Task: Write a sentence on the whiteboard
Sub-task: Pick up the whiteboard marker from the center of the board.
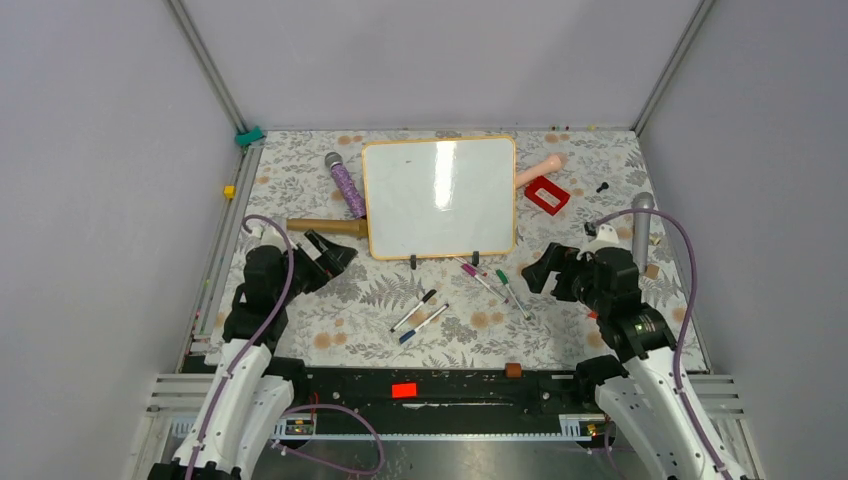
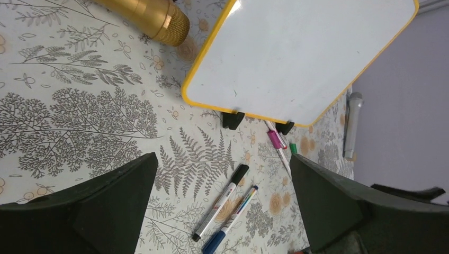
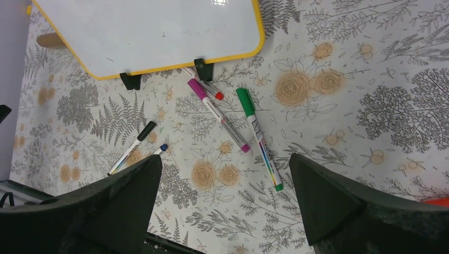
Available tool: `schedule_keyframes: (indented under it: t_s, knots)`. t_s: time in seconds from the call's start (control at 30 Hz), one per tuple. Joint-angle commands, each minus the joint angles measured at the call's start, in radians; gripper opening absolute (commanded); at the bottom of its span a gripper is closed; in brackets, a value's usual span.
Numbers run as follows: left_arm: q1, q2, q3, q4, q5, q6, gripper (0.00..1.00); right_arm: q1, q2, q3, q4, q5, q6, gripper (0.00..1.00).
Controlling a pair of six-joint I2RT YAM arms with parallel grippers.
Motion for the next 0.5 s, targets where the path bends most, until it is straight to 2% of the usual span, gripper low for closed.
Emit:
schedule_keyframes:
  t_s: [0.0,0.07,0.2,0.3,0.4,0.47]
  knots:
    - [0.003,0.022,0.03,0.083,0.145,0.035,0.99,0.012,0.08,-0.01,0.12,-0.056,-0.023,0.99]
    - [0.004,0.038,-0.003,0.171,0.222,0.007,0.99,0.039,0.156,0.005,0.144,-0.036,-0.038,0.93]
    - [0.0,0.09,-0.06,0.328,0.31,-0.043,0.99,0.158,0.299,0.052,0.161,0.089,-0.085,0.9]
    - [-0.013,0.125,-0.082,0.376,0.329,-0.061,0.99,0.234,0.406,0.083,0.179,0.135,-0.111,0.89]
    - [-0.042,0.146,-0.093,0.4,0.326,-0.064,0.99,0.31,0.507,0.107,0.206,0.172,-0.129,0.8]
    - [-0.066,0.149,-0.105,0.419,0.316,-0.064,0.99,0.348,0.573,0.125,0.229,0.193,-0.135,0.79]
